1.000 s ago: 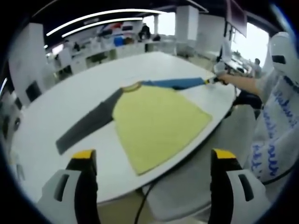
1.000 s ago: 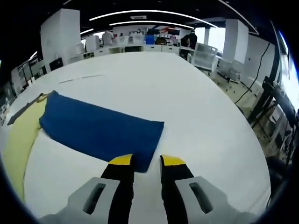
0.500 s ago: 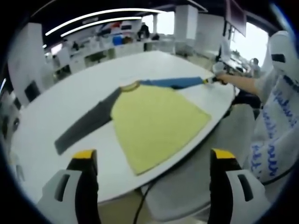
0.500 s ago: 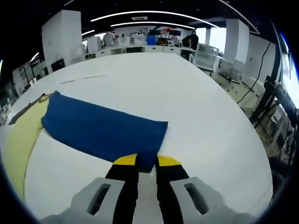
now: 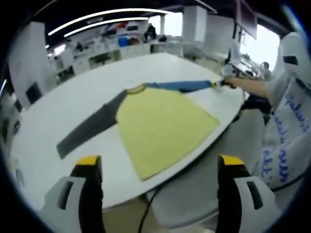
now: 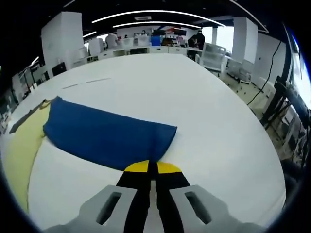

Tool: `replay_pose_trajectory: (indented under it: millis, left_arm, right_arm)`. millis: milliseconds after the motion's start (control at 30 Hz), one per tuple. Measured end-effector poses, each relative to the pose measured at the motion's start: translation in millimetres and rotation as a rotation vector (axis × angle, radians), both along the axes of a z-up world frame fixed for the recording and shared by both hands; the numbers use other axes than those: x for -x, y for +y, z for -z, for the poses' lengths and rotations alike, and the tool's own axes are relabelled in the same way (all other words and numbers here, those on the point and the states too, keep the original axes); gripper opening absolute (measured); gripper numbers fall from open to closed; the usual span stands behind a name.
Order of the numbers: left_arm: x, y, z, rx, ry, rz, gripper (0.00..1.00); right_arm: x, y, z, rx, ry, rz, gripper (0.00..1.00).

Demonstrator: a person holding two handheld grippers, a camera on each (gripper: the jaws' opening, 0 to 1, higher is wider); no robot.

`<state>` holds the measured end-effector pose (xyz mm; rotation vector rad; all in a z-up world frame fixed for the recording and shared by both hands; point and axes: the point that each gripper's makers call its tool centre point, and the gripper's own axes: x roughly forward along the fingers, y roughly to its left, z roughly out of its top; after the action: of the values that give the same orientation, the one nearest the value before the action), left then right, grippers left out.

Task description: Fold the garment on the visible template until the final outline fits inside the template.

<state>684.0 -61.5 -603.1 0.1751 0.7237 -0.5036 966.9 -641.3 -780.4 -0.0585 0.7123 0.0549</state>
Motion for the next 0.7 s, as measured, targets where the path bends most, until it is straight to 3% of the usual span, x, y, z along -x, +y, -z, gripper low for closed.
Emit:
replay_pose_trajectory:
  millis: [300,567,700]
  left_arm:
    - [3.3,4,-1.0,0.009,-0.011,-0.007,0.95]
    - [5.6,8,-2.0,0.007,-0.017,-0.014,0.96]
    - [5.6,5,-2.6,0.019,-0.033,-0.010,0.96]
  right_arm:
    - [-1,-1,0.1,0.017,0.014,0.015,0.02]
    - [-20,-15,2.7,0.036,0.054,0.011,0.02]
    - [-12,-8,-1.6,0.030,0.046,0.042,0.02]
